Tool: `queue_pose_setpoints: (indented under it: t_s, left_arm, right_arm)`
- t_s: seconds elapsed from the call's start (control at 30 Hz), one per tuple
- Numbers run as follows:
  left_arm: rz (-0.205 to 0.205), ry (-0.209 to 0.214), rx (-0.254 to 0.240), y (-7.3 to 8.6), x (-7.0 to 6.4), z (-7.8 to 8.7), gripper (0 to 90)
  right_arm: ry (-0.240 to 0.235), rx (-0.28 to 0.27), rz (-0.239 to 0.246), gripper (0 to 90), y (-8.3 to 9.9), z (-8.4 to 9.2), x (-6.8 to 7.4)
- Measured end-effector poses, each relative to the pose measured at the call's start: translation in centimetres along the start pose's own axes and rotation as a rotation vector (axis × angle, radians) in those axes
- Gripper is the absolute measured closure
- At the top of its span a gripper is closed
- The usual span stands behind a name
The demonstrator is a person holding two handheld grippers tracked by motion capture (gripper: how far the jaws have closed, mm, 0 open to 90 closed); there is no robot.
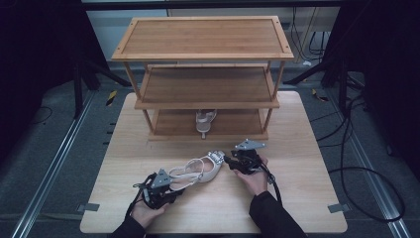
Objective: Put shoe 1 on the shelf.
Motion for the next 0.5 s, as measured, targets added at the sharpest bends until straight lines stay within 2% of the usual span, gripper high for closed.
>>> queue_pose_setpoints:
  t_s: [0.13, 0.17, 0.2, 0.33, 0.37, 0.43, 0.5]
  left_arm:
    - [-0.019, 0.012, 0.010, 0.1, -0.6, -0.2, 72.4]
    - [-0.025, 0.016, 0.012, 0.1, -0.8, -0.3, 72.4]
    - [-0.032, 0.019, 0.015, 0.0, -1.1, -0.4, 72.1]
    - [-0.032, 0.047, -0.001, -0.3, -2.4, -0.9, 70.9]
    - [-0.032, 0.047, -0.001, -0.3, -2.4, -0.9, 70.7]
    - [-0.047, 0.046, 0.001, -0.4, -3.3, -1.3, 70.0]
    - [-0.033, 0.039, 0.007, -0.3, -3.4, -1.3, 64.2]
  right_arm:
    - [-0.018, -0.043, -0.003, 55.1, -0.3, 2.1, 0.2]
    - [-0.018, -0.043, -0.003, 55.1, -0.3, 2.1, 0.2]
    - [-0.028, -0.048, 0.002, 54.3, -0.1, 3.1, 0.3]
    - [-0.033, -0.050, 0.003, 53.6, 0.7, 4.8, 0.3]
    - [-0.036, -0.049, -0.003, 53.5, 1.1, 5.1, 0.2]
    - [-0.036, -0.044, -0.008, 53.4, 1.7, 5.8, 0.2]
    - [-0.034, -0.037, -0.012, 52.7, 2.2, 6.1, 0.2]
Point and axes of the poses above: each handheld gripper's, and its own axes: z roughly backward along the jaws, y roughly out of its underside, x roughly to its left, the point moved 2 cm from there along -z, roughly forward along the jaws
